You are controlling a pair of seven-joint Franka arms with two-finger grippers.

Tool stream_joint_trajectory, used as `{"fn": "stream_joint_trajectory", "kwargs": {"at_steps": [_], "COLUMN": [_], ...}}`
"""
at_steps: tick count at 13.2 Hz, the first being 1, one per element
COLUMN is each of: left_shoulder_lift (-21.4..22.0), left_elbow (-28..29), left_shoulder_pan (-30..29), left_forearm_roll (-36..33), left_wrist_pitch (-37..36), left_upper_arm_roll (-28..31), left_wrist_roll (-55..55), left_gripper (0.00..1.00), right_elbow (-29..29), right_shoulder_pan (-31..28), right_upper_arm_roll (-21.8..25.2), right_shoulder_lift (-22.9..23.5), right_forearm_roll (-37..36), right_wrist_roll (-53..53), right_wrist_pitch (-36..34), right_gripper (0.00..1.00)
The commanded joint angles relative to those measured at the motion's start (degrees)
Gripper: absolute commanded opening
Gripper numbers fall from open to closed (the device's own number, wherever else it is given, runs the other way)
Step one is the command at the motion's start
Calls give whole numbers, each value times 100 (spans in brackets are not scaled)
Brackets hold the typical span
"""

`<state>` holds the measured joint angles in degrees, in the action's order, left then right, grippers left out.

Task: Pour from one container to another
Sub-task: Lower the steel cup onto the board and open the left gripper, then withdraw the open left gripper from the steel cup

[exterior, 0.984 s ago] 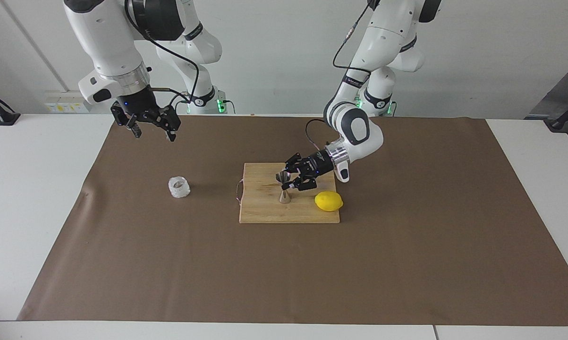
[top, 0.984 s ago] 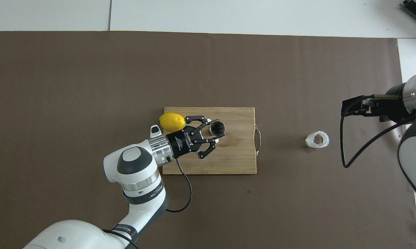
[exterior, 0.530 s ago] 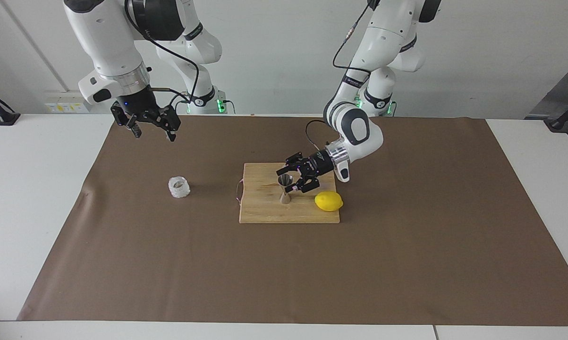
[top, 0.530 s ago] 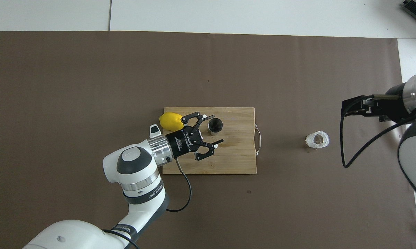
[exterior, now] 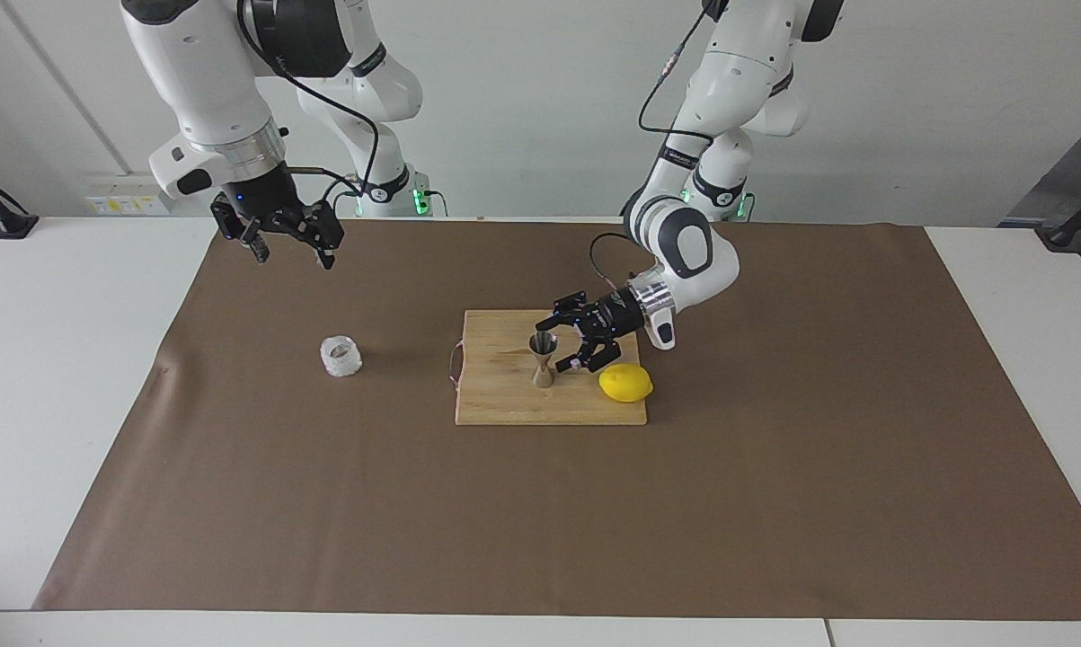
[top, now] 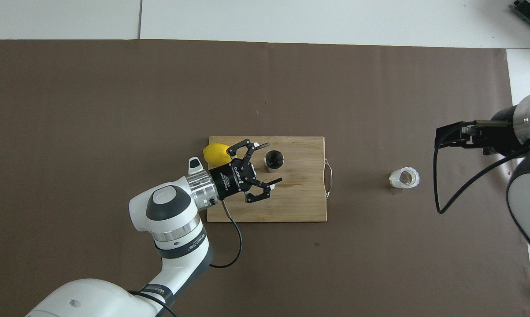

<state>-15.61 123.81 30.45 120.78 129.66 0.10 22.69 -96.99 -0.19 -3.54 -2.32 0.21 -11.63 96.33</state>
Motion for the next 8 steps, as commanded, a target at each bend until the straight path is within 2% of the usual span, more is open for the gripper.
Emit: {"fn": "stream_joint_trajectory", "kwargs": {"at_steps": [1,6,8], "left_shoulder_lift": [243,366,427], "left_elbow": [196,197,65], "left_shoulder_pan": [-363,-1426,-1813], "left_forearm_roll": [-781,-3187,-4163], "left_wrist_pitch": [-519,-1871,-2303], "left_upper_arm_roll": [16,69,87], "left_wrist_roll": [8,516,824], "left_gripper": [100,100,100], "right_elbow": [14,14,14], "right_shoulder_pan": [-78,-87,-78], "right_upper_arm_roll": [-41,-41,-33], "right_shoulder_lift": [-14,-14,-32], "right_forearm_roll": [6,14,50], "right_wrist_roll": [117,161,440], "right_wrist_pitch": [-88,-114,-333], "right_gripper": [100,100,100]}}
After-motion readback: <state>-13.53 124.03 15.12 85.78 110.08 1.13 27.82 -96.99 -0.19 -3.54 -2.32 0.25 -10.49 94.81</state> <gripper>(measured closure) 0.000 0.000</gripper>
